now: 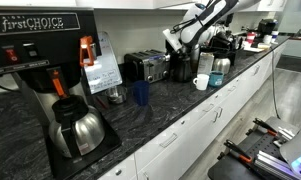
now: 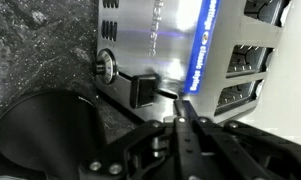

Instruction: Push the right lever on the toaster downwards

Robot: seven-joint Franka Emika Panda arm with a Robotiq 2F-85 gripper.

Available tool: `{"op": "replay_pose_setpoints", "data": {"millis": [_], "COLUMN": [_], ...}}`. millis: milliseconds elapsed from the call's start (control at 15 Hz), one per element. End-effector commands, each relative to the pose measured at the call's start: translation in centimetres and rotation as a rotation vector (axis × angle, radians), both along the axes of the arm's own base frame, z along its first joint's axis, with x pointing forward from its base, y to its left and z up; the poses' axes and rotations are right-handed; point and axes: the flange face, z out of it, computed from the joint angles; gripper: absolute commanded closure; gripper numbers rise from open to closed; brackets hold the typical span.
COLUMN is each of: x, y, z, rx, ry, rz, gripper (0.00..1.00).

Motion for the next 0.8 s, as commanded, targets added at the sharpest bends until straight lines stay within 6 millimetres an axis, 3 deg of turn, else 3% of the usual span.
{"op": "replay_pose_setpoints", "data": {"millis": [0,267,733], "x": [-1.3,-1.9,-1.0], "y": [0.2,0.7,1.5], "z": [-0.1,-0.8,-1.4], "rx": [-0.012,-0.013,-0.031], "ry": [-0.004,0.011,-0.001], "rz": [0.018,0.031,0.068], "gripper": [1.00,1.00,1.00]}}
